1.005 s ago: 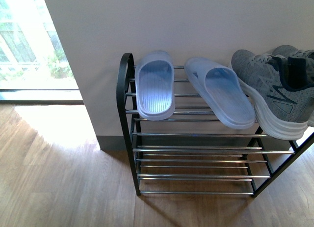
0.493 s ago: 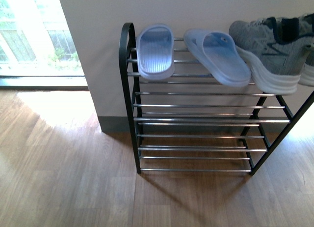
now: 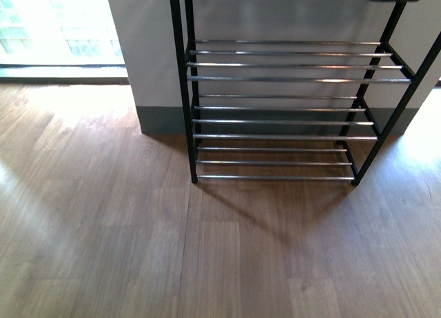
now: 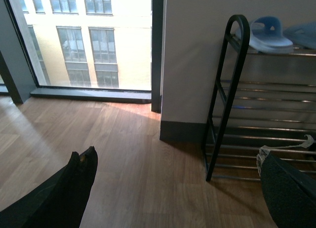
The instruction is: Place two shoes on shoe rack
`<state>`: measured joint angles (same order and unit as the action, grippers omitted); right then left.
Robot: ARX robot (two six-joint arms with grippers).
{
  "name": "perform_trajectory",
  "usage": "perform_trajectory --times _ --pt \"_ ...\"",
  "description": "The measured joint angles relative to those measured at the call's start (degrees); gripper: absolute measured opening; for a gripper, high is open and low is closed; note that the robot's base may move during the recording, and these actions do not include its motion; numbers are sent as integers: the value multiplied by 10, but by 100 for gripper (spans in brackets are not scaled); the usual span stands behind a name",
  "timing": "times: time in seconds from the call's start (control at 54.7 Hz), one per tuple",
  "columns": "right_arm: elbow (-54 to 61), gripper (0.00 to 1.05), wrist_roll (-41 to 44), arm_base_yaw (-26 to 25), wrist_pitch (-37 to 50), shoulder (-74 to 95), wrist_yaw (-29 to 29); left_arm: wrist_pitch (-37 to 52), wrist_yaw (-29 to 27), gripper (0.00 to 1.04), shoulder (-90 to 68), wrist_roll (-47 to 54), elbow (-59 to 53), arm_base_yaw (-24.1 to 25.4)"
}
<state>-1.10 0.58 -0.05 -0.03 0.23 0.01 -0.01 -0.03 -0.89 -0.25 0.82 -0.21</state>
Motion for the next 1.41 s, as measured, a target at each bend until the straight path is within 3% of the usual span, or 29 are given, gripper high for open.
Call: perform_trajectory --times 1.407 --pt "0 96 0 0 0 0 0 0 0 95 0 0 0 0"
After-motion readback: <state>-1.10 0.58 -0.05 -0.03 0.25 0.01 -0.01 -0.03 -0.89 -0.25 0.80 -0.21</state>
